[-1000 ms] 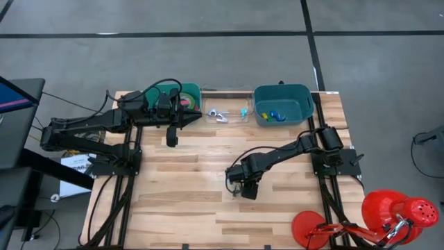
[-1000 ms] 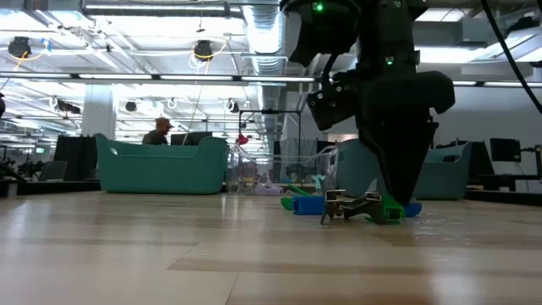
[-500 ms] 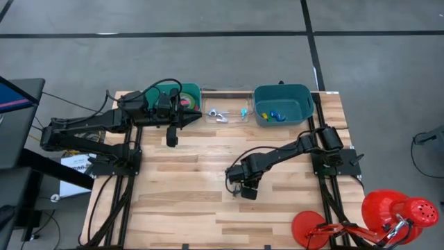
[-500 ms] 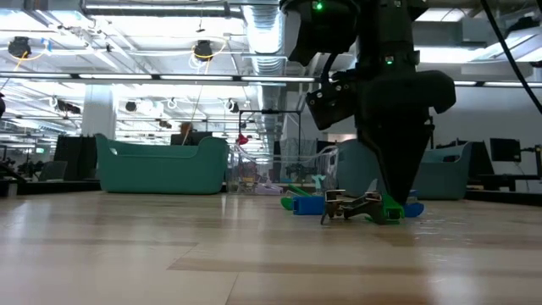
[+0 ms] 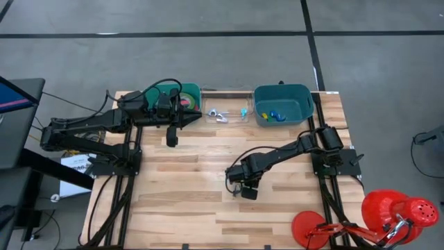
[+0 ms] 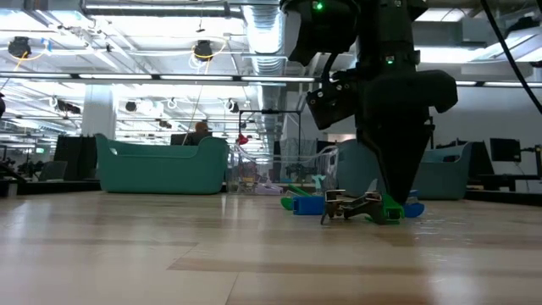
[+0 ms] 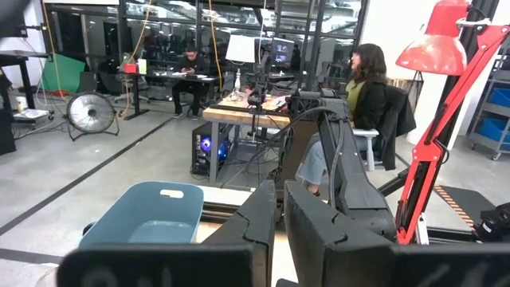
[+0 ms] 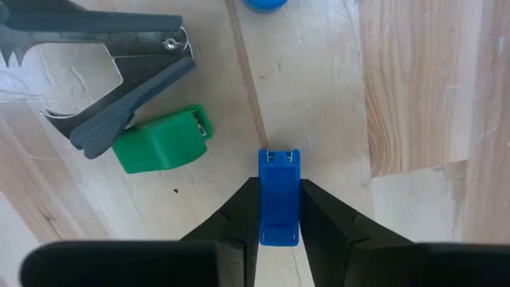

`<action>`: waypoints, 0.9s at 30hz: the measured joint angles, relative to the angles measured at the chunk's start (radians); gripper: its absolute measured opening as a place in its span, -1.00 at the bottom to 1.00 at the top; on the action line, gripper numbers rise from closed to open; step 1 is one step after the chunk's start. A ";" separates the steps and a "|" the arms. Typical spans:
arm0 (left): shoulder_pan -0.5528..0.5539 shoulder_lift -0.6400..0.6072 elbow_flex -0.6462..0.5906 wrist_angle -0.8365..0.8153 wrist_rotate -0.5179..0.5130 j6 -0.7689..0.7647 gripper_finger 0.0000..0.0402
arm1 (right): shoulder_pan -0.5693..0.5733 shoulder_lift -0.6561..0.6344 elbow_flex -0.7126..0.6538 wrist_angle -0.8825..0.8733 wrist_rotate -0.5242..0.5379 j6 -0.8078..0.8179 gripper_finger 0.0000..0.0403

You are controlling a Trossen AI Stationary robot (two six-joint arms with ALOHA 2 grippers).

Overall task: Pick and place Stapler, Stapler remover, tape
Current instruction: Put the blue stapler into the dark blue bin

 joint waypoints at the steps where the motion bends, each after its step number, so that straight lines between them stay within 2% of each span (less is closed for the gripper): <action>1: 0.000 0.000 0.000 0.000 0.000 0.000 -0.89 | 0.000 -0.003 0.000 -0.002 -0.002 0.000 -0.66; 14: 0.000 0.000 0.000 0.000 0.000 0.000 -0.89 | -0.015 -0.094 0.000 -0.005 -0.026 0.000 -0.66; 27: 0.000 0.000 0.000 0.000 0.000 0.000 -0.89 | -0.112 -0.201 0.000 -0.011 -0.022 -0.038 -0.66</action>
